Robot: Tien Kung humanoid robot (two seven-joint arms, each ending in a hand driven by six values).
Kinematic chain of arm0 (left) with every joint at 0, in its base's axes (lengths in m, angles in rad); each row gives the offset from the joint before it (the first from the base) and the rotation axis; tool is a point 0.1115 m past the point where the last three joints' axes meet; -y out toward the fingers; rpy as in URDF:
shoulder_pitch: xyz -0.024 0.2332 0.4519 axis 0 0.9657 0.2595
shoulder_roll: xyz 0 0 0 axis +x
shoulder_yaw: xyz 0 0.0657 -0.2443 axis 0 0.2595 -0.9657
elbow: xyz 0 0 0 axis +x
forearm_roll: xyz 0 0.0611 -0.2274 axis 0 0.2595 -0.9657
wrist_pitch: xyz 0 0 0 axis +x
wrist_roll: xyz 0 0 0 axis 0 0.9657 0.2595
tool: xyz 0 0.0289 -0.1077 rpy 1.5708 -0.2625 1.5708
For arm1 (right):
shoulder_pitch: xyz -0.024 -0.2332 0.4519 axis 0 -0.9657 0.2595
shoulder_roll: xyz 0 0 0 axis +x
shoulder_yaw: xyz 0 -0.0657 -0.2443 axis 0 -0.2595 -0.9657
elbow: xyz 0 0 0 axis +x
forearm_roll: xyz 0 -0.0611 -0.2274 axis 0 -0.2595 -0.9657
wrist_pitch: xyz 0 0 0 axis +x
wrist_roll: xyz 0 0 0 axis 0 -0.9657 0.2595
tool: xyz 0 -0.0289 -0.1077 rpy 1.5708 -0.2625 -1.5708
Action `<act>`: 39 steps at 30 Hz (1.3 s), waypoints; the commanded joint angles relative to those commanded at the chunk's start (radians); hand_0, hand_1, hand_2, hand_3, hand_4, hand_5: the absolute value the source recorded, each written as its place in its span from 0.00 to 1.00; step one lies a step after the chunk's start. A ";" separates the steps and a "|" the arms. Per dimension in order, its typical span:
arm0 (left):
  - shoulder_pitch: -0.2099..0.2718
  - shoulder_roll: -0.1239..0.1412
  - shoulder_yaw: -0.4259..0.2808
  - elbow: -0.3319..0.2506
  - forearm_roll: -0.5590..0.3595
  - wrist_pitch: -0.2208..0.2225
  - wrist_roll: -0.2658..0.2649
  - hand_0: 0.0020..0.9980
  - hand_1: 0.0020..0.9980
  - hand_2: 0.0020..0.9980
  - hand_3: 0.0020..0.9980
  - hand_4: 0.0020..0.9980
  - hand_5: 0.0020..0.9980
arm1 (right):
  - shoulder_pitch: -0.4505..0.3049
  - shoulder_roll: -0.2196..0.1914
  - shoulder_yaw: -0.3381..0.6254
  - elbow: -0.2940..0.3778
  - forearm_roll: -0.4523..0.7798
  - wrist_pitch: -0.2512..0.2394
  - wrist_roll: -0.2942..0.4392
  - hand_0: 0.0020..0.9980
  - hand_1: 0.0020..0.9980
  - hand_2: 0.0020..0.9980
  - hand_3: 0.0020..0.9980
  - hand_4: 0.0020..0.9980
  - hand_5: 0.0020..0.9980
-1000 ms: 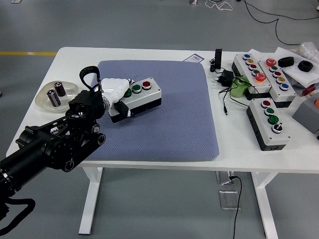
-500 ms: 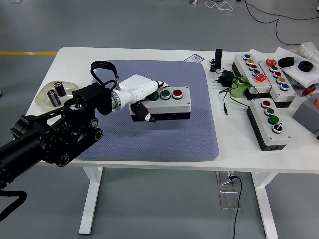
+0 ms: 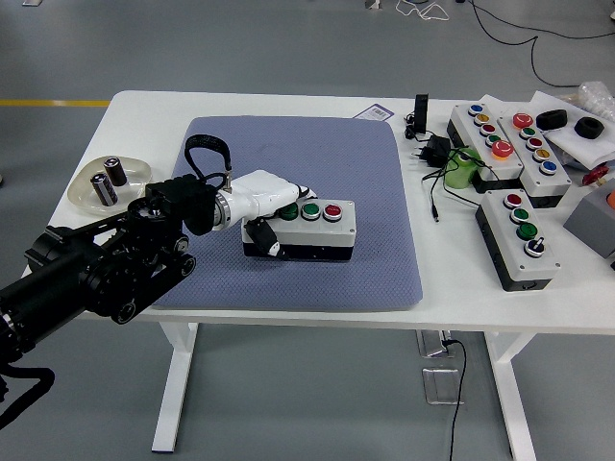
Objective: Pick up the button,place it on the desk,press the button,press the button
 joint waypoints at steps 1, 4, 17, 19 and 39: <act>0.001 0.000 0.000 0.003 -0.002 0.001 0.000 0.19 0.15 0.15 0.23 0.46 0.00 | 0.000 0.000 0.001 0.000 -0.002 0.000 0.000 0.66 0.58 0.63 0.65 0.29 0.29; 0.001 0.001 0.001 0.007 -0.004 0.004 0.000 0.19 0.16 0.15 0.23 0.46 0.00 | 0.001 0.000 0.004 0.000 -0.005 0.000 -0.001 0.66 0.58 0.63 0.65 0.29 0.29; 0.014 0.001 -0.004 0.016 0.008 0.006 0.005 0.23 0.24 0.23 0.28 0.51 0.00 | 0.002 0.001 0.004 0.000 -0.004 0.001 -0.001 0.67 0.58 0.63 0.65 0.29 0.29; 0.017 -0.001 -0.006 0.021 0.009 0.003 0.004 0.41 0.45 0.44 0.54 0.52 0.00 | 0.002 0.001 0.005 0.000 -0.003 0.001 -0.001 0.66 0.58 0.63 0.65 0.29 0.29; 0.044 0.003 -0.069 -0.006 0.007 -0.039 0.015 0.90 0.92 0.97 1.00 1.00 0.49 | -0.003 0.000 0.005 0.000 -0.003 0.002 0.000 0.66 0.58 0.63 0.65 0.29 0.29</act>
